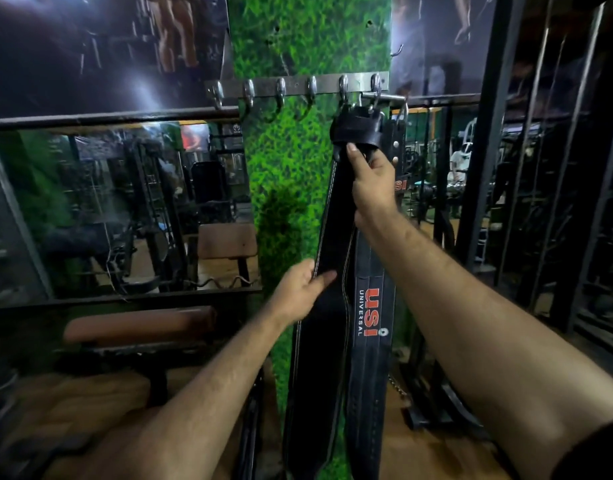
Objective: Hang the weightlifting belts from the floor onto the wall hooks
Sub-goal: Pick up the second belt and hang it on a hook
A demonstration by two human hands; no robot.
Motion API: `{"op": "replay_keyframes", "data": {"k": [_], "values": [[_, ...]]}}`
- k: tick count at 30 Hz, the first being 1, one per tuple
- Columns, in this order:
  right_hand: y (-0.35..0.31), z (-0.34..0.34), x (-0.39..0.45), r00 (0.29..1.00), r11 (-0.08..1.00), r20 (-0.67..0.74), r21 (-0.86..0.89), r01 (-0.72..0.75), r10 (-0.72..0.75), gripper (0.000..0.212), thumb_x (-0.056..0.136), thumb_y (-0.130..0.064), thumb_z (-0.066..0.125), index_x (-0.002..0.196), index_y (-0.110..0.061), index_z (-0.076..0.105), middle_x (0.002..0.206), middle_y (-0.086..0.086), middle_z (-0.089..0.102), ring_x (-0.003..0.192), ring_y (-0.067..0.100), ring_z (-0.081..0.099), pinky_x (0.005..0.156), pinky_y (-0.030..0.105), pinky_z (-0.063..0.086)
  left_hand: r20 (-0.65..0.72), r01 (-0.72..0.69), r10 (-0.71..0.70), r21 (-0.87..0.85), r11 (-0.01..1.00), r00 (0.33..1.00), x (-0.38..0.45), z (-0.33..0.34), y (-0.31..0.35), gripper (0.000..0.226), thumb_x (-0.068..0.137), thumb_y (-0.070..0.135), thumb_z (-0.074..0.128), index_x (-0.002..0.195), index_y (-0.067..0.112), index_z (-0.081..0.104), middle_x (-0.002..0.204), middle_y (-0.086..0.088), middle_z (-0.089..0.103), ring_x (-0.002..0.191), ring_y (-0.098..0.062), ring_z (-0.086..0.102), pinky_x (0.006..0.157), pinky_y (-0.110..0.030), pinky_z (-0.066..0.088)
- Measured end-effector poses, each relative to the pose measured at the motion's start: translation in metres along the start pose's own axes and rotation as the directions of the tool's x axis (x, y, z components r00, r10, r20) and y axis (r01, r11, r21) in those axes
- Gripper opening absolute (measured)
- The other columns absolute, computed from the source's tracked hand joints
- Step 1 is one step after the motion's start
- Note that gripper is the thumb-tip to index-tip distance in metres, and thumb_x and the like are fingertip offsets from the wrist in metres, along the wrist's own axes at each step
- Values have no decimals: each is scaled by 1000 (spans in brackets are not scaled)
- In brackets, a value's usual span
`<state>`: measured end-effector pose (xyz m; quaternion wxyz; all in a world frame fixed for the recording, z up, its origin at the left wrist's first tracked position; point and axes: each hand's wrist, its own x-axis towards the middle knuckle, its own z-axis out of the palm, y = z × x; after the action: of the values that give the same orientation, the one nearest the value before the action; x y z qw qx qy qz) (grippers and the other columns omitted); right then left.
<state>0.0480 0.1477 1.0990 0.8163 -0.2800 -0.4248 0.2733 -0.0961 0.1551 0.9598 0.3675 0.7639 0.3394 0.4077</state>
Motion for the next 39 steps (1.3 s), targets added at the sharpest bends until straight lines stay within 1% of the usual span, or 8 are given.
{"op": "replay_keyframes", "data": {"k": [3,7,11,16,22,29,36,39], "values": [[14,-8,-4,999,999,-20,-39,-37,36,7,98,-15,66,91,-14,66,75,-2,70,63,8,66,60,24,54,86,138,-151,142,980,985,-22,1,-36,21,97,33,67,86,34,49,79,16,53,66,15,56,70,-4,48],[31,-10,-19,999,998,24,-53,-44,46,11,98,-16,65,89,-17,69,76,-5,72,68,6,67,65,23,55,226,188,-243,242,952,943,-20,-17,-75,50,83,35,82,116,2,66,115,-10,74,109,-23,71,100,-37,56],[28,-7,-21,993,997,113,-70,-32,40,15,101,-14,59,89,-17,68,74,-8,73,68,3,67,65,20,53,75,174,-168,-85,981,983,2,-48,-9,10,101,11,60,107,15,66,98,-3,64,79,-7,64,70,-28,56],[37,1,-30,985,966,169,-250,64,-22,24,105,-18,51,83,-21,62,82,0,66,76,11,61,74,33,51,-67,2,-29,-372,928,997,38,-44,79,45,103,37,55,140,11,56,142,-2,62,129,-10,57,109,-31,41],[50,-11,-51,975,893,217,-427,143,-52,39,101,-50,43,84,-24,67,84,-3,71,78,9,63,75,37,52,-242,-152,15,-556,817,970,41,-19,90,12,102,10,58,105,8,69,92,-7,75,81,-14,73,81,-28,60],[82,-47,-104,942,953,323,-302,8,94,11,93,-9,70,103,-10,74,92,-2,77,82,0,70,78,19,54,-278,-160,-79,-738,655,957,34,-17,92,14,101,15,60,96,4,67,73,-13,74,60,-18,71,55,-28,58],[118,-93,-150,770,773,410,-613,-165,489,22,86,-8,79,73,-20,66,60,-16,70,57,-6,64,57,13,51,-296,-210,-26,-734,646,955,25,-41,100,16,104,15,54,96,7,65,67,-6,74,61,-16,72,55,-26,56],[104,-95,-135,636,642,427,-753,-142,642,17,82,-30,84,89,-19,73,79,-5,77,75,8,74,75,30,63,-330,-219,-33,-696,684,944,22,-50,99,15,104,19,54,98,11,64,68,-5,75,63,-16,72,56,-26,56]]}}
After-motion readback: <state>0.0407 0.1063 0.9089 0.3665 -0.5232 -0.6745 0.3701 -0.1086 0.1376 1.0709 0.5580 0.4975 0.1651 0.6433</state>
